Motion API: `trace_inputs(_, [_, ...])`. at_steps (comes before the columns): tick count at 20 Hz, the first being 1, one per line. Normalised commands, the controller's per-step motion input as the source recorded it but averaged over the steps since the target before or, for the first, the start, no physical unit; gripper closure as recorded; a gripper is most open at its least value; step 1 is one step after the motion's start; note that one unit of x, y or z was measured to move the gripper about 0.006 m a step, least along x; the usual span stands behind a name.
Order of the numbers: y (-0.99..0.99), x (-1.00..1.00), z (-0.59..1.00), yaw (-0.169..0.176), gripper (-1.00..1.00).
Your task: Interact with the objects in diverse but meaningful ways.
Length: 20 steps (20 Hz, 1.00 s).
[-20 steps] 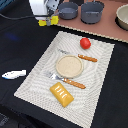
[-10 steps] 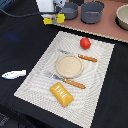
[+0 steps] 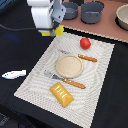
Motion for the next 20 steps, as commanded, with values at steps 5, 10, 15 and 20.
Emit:
trace_inputs(5, [-0.92, 0.46, 0.04, 0.000, 1.00])
trace_inputs(10, [-0.92, 0.44, 0.01, 0.000, 1.00])
trace_inputs(15, [-0.93, 0.42, 0.00, 0.000, 1.00])
trace_inputs(20, [-0.87, 0.52, -0.02, 0.000, 1.00])
